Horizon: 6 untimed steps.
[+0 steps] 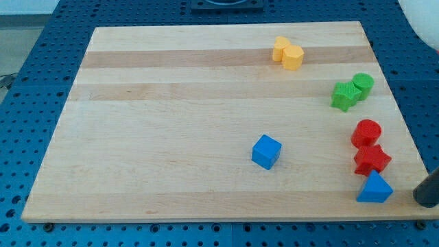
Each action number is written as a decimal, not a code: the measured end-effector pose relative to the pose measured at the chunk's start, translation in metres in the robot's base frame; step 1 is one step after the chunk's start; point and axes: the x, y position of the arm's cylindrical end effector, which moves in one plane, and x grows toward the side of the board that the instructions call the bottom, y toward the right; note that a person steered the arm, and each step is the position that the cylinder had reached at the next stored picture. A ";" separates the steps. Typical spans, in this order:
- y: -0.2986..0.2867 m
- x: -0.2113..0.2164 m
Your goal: Place the blue triangle diagonally to the bottom right of the blue cube
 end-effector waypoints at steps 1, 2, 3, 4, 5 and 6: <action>-0.011 0.000; -0.035 0.000; -0.058 0.000; -0.079 0.000; -0.100 0.000; -0.117 0.000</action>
